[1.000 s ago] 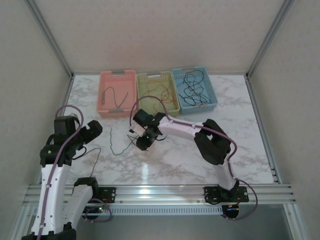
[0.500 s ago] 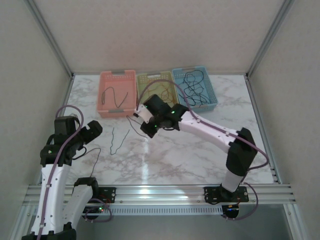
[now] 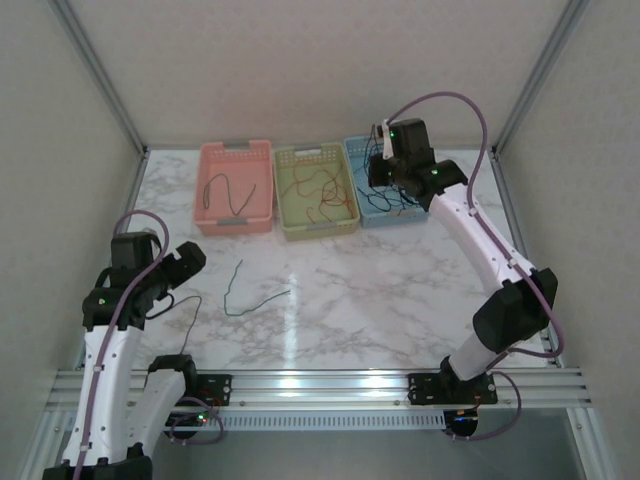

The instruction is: Untangle the cables

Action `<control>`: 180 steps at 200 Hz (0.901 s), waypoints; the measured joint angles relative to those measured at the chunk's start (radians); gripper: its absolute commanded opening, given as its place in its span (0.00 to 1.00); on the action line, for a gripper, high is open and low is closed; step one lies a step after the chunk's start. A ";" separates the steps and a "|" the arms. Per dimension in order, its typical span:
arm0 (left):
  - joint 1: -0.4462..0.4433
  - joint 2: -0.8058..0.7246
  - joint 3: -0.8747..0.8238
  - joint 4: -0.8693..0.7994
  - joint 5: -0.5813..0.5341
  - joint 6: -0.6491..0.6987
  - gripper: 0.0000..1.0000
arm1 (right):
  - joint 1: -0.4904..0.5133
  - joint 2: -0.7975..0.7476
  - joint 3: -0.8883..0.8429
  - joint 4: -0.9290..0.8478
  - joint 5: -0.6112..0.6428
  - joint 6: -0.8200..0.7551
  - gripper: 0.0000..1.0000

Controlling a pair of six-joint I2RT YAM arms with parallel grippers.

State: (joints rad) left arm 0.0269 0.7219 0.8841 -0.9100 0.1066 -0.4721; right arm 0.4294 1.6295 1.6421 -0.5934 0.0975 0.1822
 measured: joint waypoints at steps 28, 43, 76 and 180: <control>0.000 0.000 0.000 0.000 0.000 0.000 0.95 | -0.072 0.124 0.108 -0.030 0.008 0.071 0.00; 0.000 0.000 0.000 0.000 0.000 0.000 0.95 | -0.098 0.199 0.175 -0.042 0.008 0.097 0.00; 0.000 0.001 0.000 0.000 0.000 0.000 0.95 | -0.109 0.329 0.277 -0.085 0.011 0.129 0.00; 0.000 0.038 0.000 -0.001 -0.005 -0.026 0.95 | -0.119 0.527 0.492 -0.208 0.040 0.186 0.68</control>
State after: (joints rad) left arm 0.0269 0.7601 0.8841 -0.9108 0.1017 -0.4976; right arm 0.3099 2.1567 2.1345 -0.8017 0.1379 0.3683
